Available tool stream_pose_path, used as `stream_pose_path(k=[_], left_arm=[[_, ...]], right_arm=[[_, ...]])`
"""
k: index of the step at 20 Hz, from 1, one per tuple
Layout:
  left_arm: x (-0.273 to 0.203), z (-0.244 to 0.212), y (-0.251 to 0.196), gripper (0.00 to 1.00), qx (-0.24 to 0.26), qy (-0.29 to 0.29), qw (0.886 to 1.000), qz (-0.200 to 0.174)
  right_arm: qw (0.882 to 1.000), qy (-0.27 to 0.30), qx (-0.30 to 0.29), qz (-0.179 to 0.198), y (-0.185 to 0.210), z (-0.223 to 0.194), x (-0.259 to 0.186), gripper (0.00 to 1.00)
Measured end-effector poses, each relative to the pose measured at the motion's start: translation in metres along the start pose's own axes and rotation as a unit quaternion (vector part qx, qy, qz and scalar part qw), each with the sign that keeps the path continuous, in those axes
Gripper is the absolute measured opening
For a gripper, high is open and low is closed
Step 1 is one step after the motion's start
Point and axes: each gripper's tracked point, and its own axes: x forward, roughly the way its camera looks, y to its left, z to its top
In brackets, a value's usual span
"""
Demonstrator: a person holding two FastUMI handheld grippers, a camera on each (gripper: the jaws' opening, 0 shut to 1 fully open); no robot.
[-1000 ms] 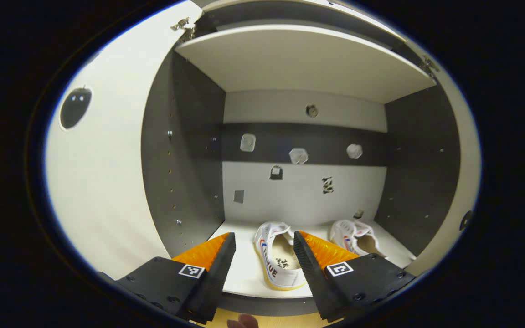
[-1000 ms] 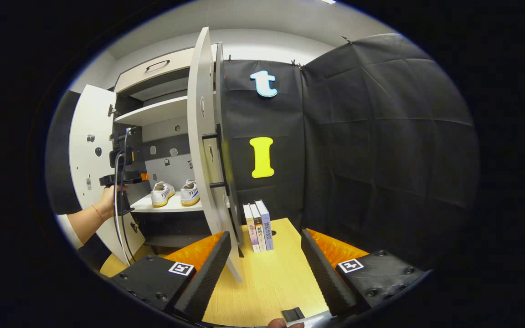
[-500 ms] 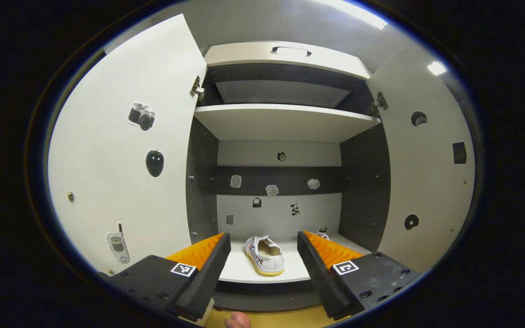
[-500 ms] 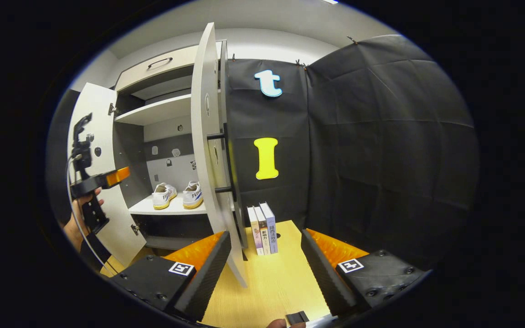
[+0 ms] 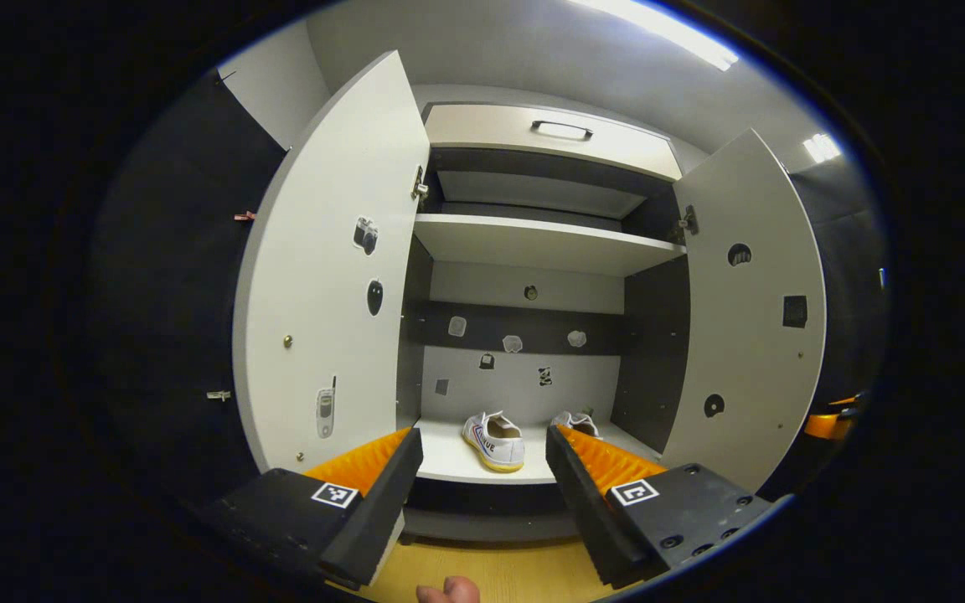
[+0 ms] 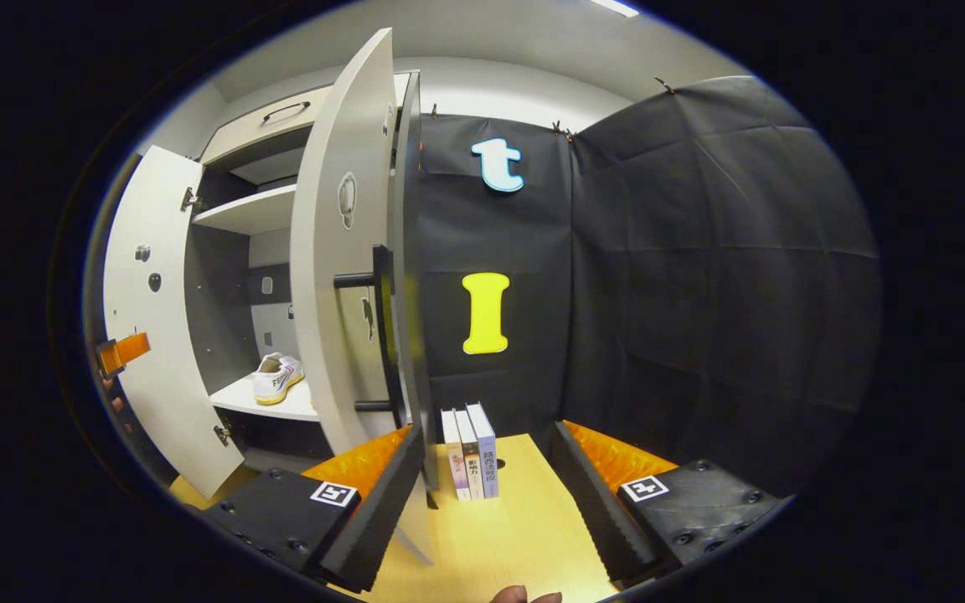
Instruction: Grab one shoe with the right hand and put it into the shoe cabinet, grab the other shoe with the left hand and put it into the shoe cabinet; then close the right door with the right hand and the left door with the left hand.
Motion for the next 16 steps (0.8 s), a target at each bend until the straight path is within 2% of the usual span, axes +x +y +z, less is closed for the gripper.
stream_pose_path(k=[3,6,7,12,16], left_arm=[[-0.019,-0.008,0.005,0.93,0.013,0.002,1.000,-0.003],[-0.032,-0.016,0.010,0.94,0.017,0.010,1.000,-0.005],[-0.035,-0.017,0.009,0.94,0.016,0.010,1.000,-0.010],[-0.054,-0.020,0.012,0.94,0.000,0.018,1.000,-0.013],[-0.064,-0.029,0.025,0.94,0.006,0.032,0.999,-0.008]], right_arm=[[1.000,-0.011,0.009,-0.009,-0.006,0.010,0.020,0.98],[1.000,-0.019,0.003,0.000,0.001,0.019,0.031,0.98],[1.000,-0.022,0.003,0.009,0.008,0.023,0.032,0.98],[0.999,-0.026,0.017,0.007,0.023,0.021,0.029,0.96],[0.999,-0.028,0.014,0.019,0.044,0.020,0.022,0.95]])
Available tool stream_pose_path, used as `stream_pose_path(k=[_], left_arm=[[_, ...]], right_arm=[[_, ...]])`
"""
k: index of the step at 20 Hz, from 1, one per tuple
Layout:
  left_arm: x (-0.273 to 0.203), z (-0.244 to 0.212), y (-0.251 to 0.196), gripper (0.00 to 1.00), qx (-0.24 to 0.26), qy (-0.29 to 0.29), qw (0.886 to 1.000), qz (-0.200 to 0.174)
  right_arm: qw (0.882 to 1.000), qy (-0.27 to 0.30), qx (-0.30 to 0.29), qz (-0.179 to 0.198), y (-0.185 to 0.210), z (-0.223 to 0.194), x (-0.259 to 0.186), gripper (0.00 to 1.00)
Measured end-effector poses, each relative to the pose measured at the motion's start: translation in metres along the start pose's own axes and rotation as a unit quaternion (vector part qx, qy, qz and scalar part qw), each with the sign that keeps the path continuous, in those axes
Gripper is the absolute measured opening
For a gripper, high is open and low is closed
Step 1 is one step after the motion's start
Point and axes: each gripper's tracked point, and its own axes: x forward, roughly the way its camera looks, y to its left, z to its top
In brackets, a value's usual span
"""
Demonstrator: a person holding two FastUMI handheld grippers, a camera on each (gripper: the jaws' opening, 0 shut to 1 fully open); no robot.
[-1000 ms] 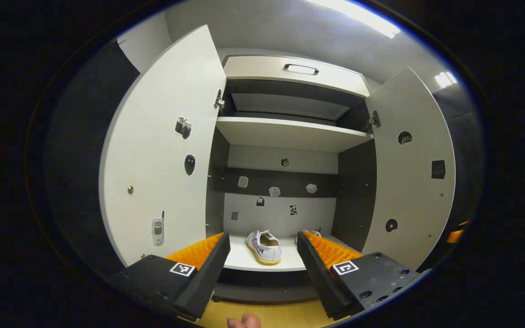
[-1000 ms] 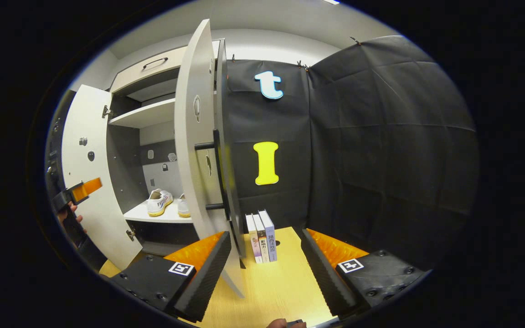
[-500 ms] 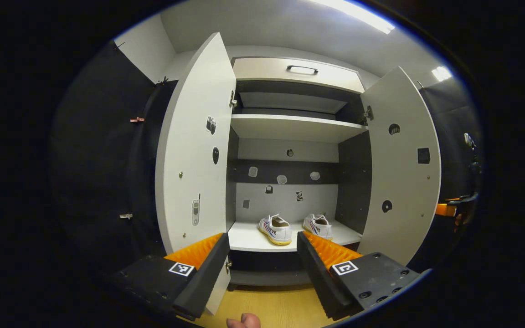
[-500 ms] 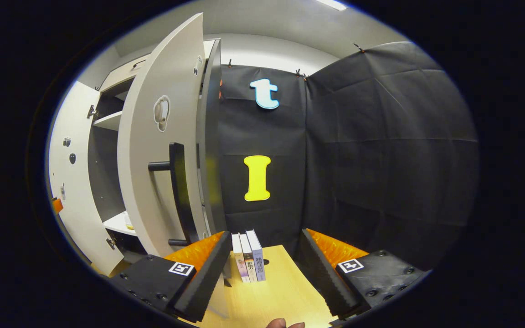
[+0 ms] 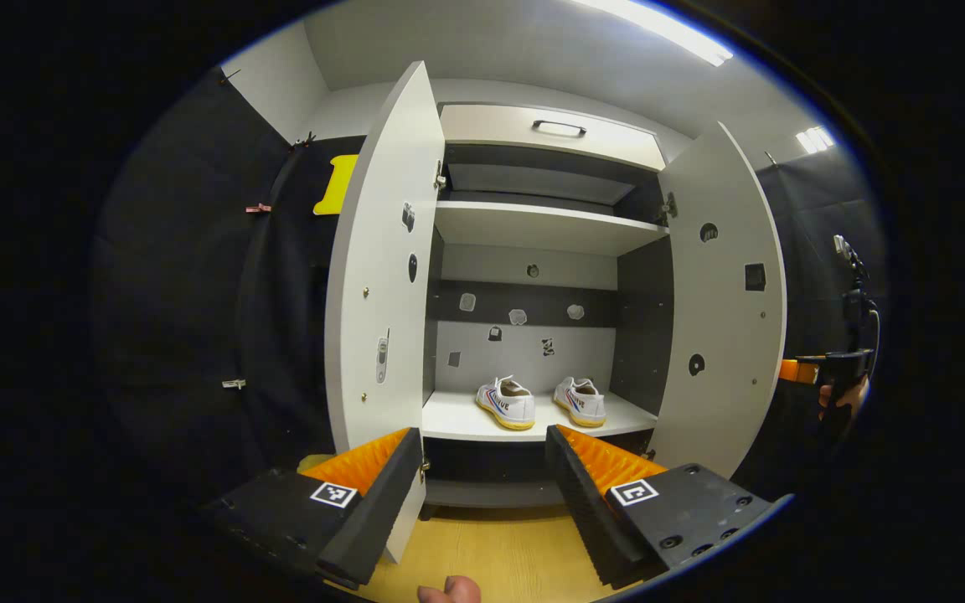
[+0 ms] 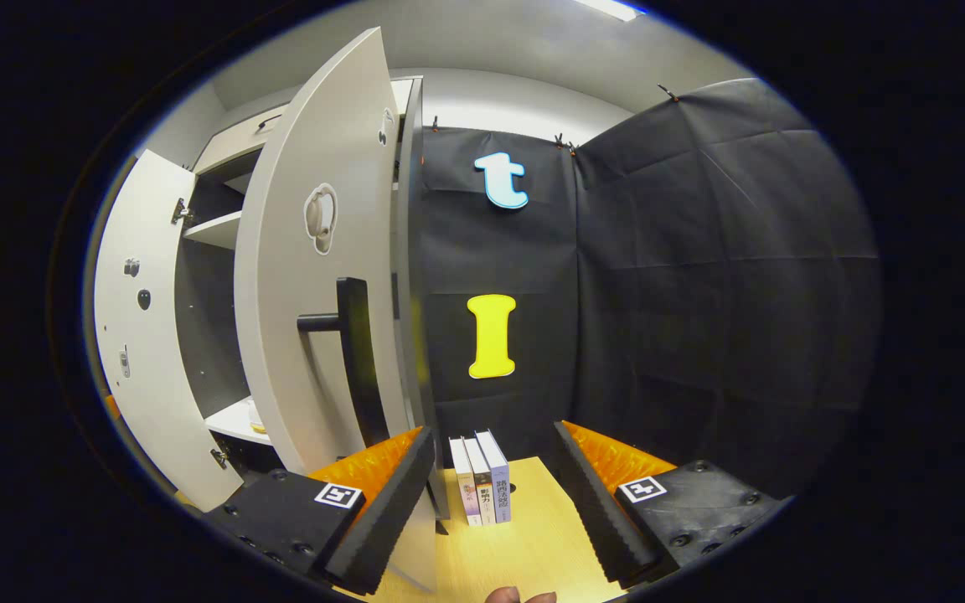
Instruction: Grab one shoe with the right hand and put it into the shoe cabinet, grab the other shoe with the left hand and put it into the shoe cabinet; then close the right door with the right hand and the left door with the left hand.
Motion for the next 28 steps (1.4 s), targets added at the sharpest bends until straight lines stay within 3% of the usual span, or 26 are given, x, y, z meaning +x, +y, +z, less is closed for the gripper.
stream_pose_path(k=[8,13,17,23,28], left_arm=[[-0.025,-0.001,0.043,0.94,-0.011,0.000,0.999,0.030],[-0.037,0.005,0.078,0.94,-0.007,-0.001,0.998,0.054],[-0.041,0.018,0.124,0.94,-0.002,-0.007,0.997,0.082],[-0.008,0.031,0.186,0.94,-0.012,-0.009,0.994,0.110],[0.038,0.021,0.208,0.93,-0.001,0.008,0.993,0.114]], right_arm=[[0.998,0.007,0.004,0.061,0.084,-0.009,-0.002,0.96],[0.990,0.037,0.012,0.138,0.172,-0.030,-0.008,0.99],[0.985,0.044,0.017,0.169,0.213,-0.038,-0.034,0.99],[0.982,0.051,0.005,0.181,0.224,-0.047,-0.067,0.99],[0.985,0.061,0.031,0.161,0.203,-0.046,-0.083,0.99]])
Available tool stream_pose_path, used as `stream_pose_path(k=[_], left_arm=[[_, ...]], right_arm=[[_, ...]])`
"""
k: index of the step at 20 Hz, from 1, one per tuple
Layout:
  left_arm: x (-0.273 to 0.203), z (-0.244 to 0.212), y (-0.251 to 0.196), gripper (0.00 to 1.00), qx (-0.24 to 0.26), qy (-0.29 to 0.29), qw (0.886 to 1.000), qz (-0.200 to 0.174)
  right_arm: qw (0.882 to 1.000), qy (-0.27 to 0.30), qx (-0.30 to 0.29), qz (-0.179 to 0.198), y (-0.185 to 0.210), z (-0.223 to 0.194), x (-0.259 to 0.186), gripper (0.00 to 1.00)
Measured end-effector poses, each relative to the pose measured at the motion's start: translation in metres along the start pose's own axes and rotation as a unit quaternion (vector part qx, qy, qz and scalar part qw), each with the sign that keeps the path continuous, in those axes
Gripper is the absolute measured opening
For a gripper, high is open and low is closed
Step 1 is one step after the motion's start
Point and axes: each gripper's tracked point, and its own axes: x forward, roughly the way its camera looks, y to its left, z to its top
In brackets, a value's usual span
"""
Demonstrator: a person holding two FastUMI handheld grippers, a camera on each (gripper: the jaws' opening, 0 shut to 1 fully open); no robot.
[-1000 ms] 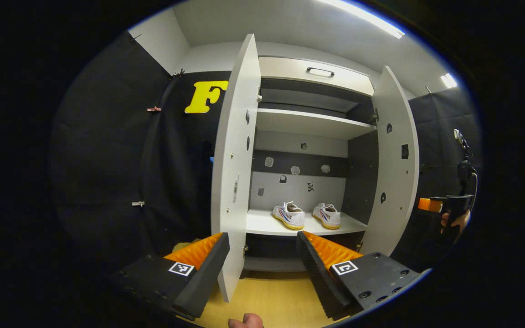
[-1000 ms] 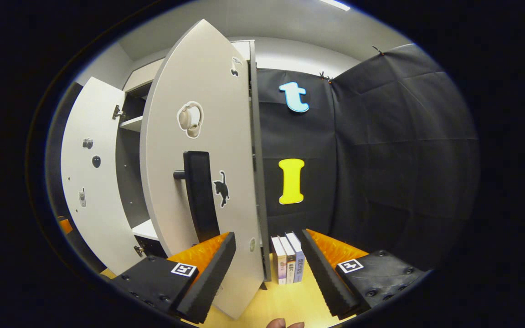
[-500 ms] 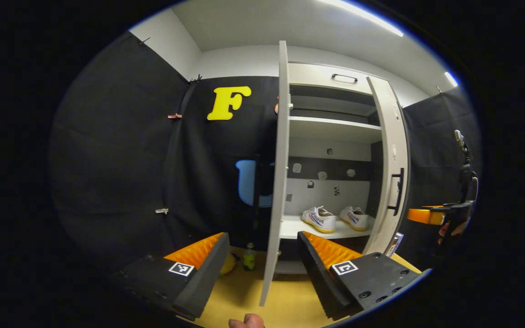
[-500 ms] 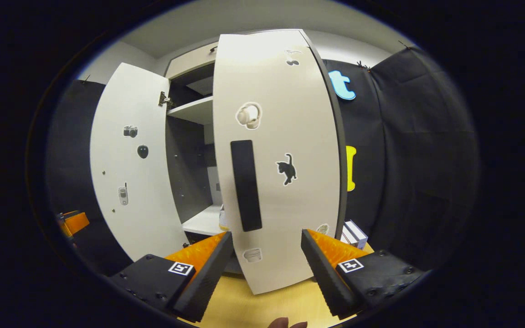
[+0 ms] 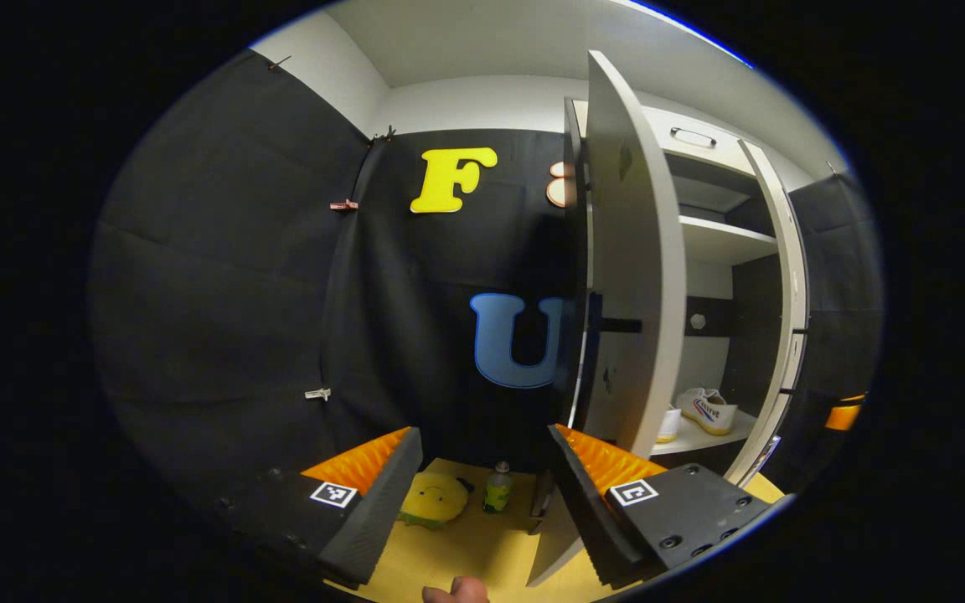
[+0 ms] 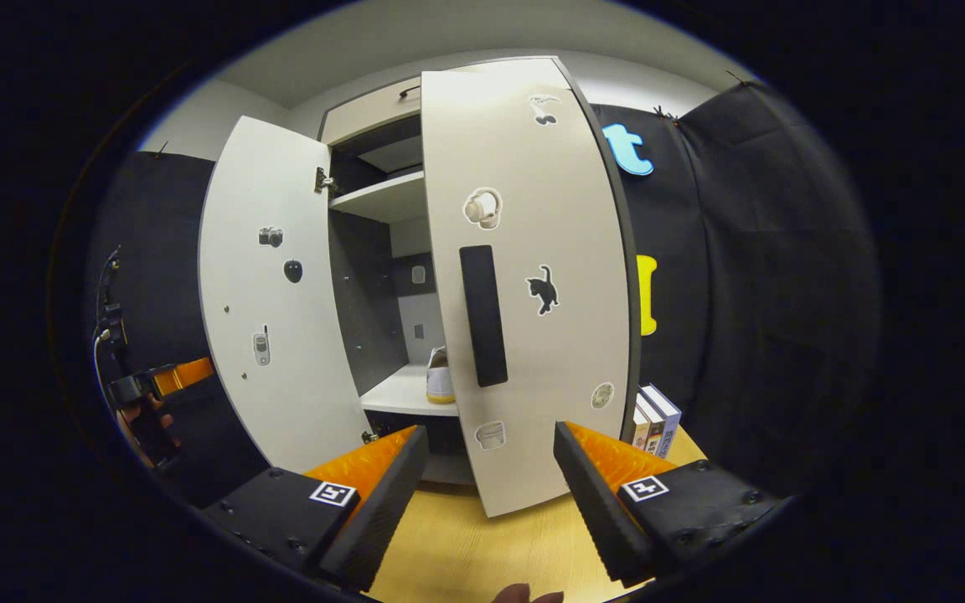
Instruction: Grab one shoe with the right hand and put it into the shoe cabinet, grab the other shoe with the left hand and put it into the shoe cabinet; then close the right door with the right hand and the left door with the left hand.
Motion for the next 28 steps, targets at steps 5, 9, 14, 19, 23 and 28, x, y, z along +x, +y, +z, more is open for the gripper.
stream_pose_path(k=[5,9,14,19,23,28], left_arm=[[0.013,-0.003,0.000,0.93,0.038,-0.002,0.999,0.005],[0.010,-0.006,-0.017,0.92,0.015,0.001,1.000,-0.016],[0.001,-0.008,-0.053,0.92,0.015,-0.003,1.000,-0.027],[-0.003,-0.010,-0.102,0.92,0.019,-0.006,0.998,-0.055],[0.002,-0.011,-0.146,0.92,0.017,-0.002,0.996,-0.084],[-0.011,-0.001,-0.185,0.93,0.007,-0.017,0.993,-0.119]], right_arm=[[0.999,-0.004,-0.001,-0.035,-0.032,0.007,-0.011,0.98],[0.999,-0.006,0.003,-0.046,-0.044,0.008,-0.019,0.98],[0.999,-0.007,0.001,-0.042,-0.048,0.012,-0.024,0.98],[0.999,-0.010,0.001,-0.037,-0.052,0.017,-0.028,0.98],[0.999,-0.016,0.001,-0.031,-0.055,0.023,-0.025,0.98],[0.998,-0.050,-0.039,-0.031,-0.055,0.037,-0.027,0.98]])
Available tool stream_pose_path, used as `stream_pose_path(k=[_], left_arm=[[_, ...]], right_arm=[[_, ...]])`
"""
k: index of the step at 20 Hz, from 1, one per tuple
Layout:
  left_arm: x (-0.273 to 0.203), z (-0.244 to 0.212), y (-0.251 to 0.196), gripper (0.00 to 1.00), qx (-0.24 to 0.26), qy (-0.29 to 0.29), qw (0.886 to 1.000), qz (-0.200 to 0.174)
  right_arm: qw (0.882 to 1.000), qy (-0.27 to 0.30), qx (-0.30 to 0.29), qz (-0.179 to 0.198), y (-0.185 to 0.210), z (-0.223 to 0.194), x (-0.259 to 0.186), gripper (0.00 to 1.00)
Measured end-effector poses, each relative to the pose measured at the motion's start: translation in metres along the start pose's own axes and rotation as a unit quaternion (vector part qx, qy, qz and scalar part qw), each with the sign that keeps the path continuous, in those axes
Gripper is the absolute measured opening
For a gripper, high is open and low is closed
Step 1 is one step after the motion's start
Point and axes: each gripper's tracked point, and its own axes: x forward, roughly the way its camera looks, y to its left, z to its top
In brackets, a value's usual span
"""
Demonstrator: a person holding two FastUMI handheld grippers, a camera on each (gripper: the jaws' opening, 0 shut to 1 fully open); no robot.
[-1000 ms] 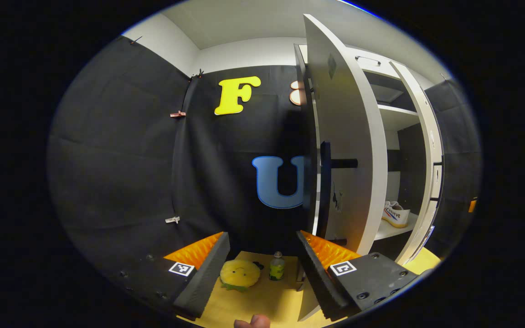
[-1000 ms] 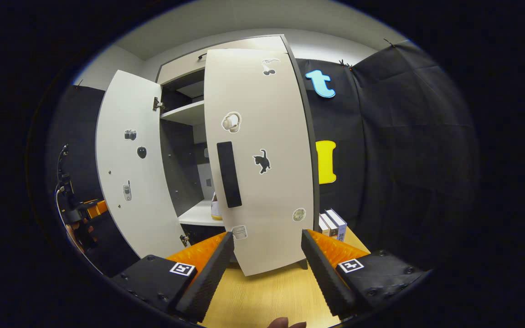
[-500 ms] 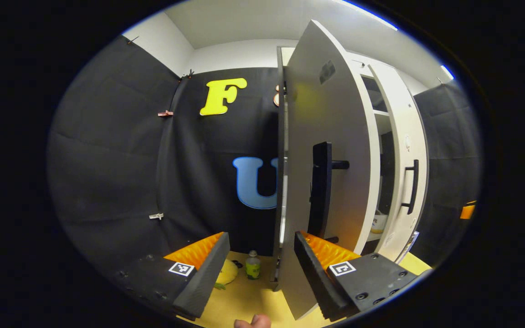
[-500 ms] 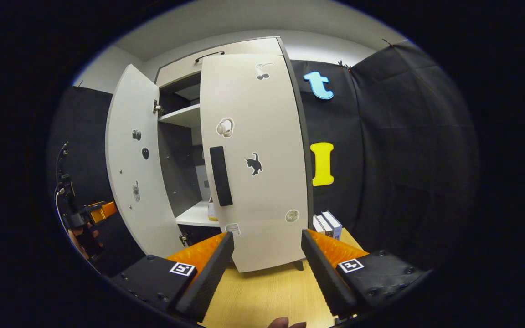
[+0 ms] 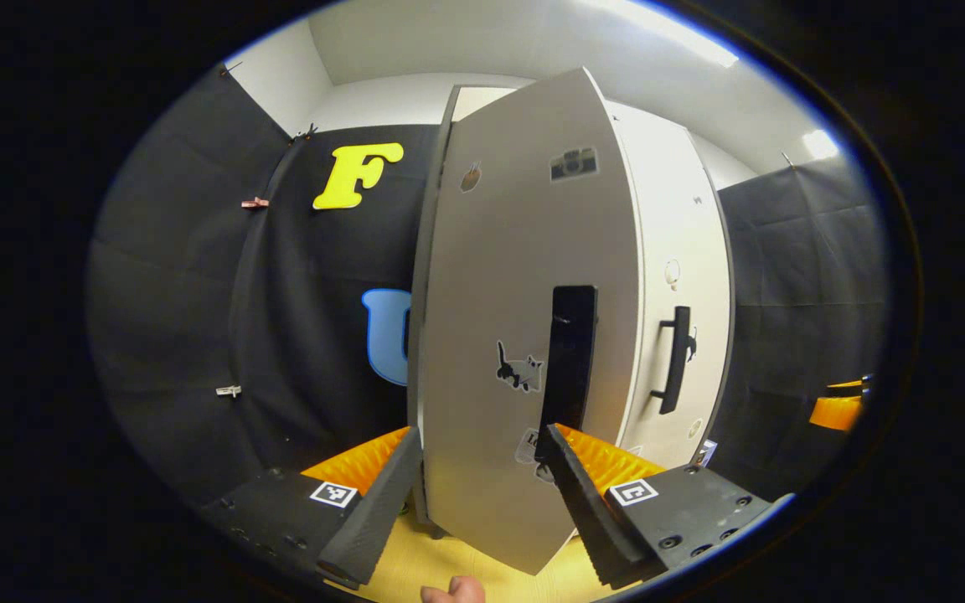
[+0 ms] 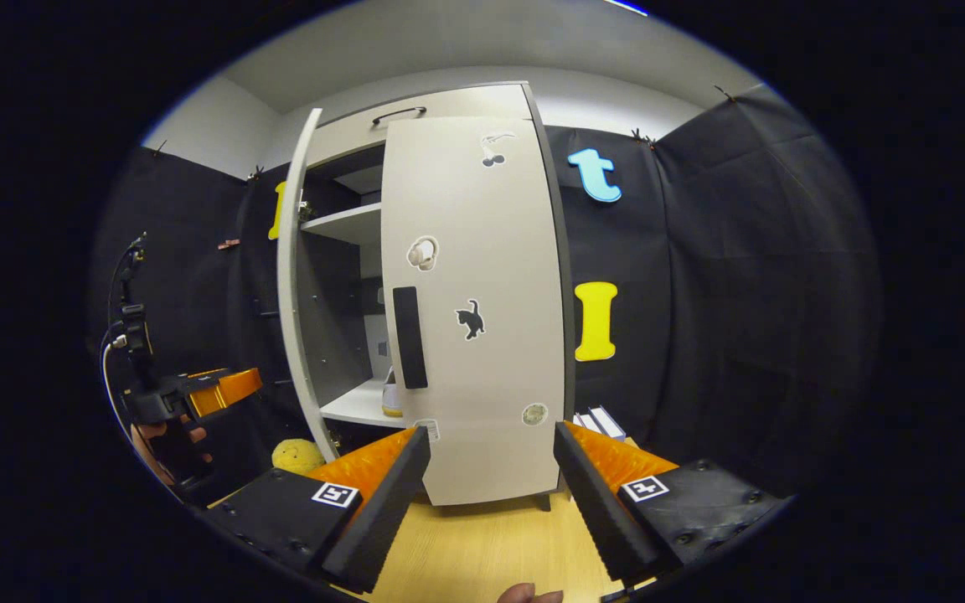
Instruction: Grab one shoe with the right hand and put it into the shoe cabinet, grab the other shoe with the left hand and put it into the shoe cabinet; then close the right door with the right hand and the left door with the left hand.
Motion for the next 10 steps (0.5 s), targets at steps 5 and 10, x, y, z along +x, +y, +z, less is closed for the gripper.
stream_pose_path(k=[5,10], left_arm=[[-0.012,-0.003,-0.012,0.93,0.014,0.005,1.000,-0.009],[-0.023,-0.005,-0.011,0.94,0.004,0.011,1.000,-0.002]], right_arm=[[1.000,-0.017,0.024,0.012,0.006,0.006,0.004,0.98],[1.000,-0.014,-0.002,-0.011,-0.003,0.005,0.005,0.98]])
